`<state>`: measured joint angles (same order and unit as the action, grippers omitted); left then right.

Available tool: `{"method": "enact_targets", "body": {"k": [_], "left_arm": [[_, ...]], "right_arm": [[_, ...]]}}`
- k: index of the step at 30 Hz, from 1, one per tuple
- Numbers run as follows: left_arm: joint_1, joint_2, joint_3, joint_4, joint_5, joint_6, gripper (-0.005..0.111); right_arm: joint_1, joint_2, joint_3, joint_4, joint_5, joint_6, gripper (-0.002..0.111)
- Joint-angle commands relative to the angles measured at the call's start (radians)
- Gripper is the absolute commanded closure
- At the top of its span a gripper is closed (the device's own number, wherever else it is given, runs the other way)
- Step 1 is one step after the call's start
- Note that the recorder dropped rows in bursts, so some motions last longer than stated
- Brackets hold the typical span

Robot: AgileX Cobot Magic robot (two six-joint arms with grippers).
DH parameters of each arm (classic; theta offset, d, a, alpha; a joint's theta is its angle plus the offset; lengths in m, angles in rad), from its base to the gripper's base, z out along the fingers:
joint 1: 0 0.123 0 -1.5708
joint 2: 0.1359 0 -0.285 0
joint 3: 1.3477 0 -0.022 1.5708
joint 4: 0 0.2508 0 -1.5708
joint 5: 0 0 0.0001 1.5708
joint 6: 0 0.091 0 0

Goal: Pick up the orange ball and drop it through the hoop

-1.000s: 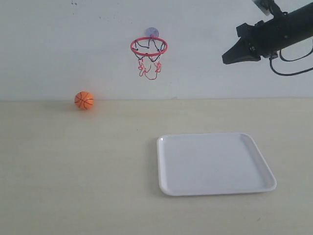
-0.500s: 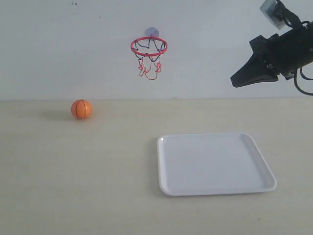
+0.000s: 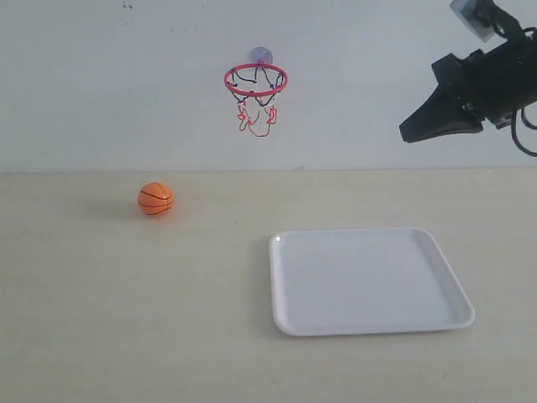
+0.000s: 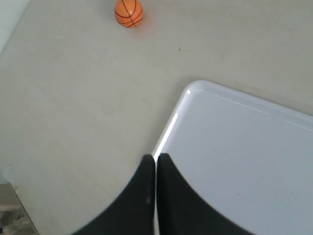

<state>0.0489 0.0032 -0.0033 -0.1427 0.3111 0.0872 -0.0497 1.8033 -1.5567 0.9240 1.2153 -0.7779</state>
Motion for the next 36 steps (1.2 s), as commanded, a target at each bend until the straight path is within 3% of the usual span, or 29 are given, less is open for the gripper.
{"method": "enact_targets", "body": {"k": [1, 6, 10, 14, 18, 23, 29, 36], "left_arm": [[0.001, -0.003, 0.003, -0.006, -0.004, -0.008, 0.103], [0.001, -0.003, 0.003, -0.006, -0.004, -0.008, 0.103], [0.001, -0.003, 0.003, -0.006, -0.004, -0.008, 0.103], [0.001, -0.003, 0.003, -0.006, -0.004, -0.008, 0.103], [0.001, -0.003, 0.003, -0.006, -0.004, -0.008, 0.103], [0.001, -0.003, 0.003, -0.006, -0.004, -0.008, 0.103], [0.001, -0.003, 0.003, -0.006, -0.004, -0.008, 0.103], [0.001, -0.003, 0.003, -0.006, -0.004, -0.008, 0.103]], "right_arm": [[0.001, -0.160, -0.001, 0.009, -0.037, 0.020, 0.109], [0.001, -0.387, 0.004, 0.003, -0.178, 0.003, 0.109], [0.001, -0.577, 0.110, 0.001, -0.283, -0.128, 0.109], [0.001, -0.777, 0.342, 0.001, -0.473, -0.229, 0.109], [0.001, -0.980, 0.649, 0.010, -0.739, -0.217, 0.109], [0.001, -1.241, 1.019, 0.017, -0.927, -0.215, 0.109], [0.001, -1.469, 1.267, 0.014, -1.012, -0.217, 0.109], [0.001, -1.587, 1.319, 0.014, -1.004, -0.168, 0.109]]}}
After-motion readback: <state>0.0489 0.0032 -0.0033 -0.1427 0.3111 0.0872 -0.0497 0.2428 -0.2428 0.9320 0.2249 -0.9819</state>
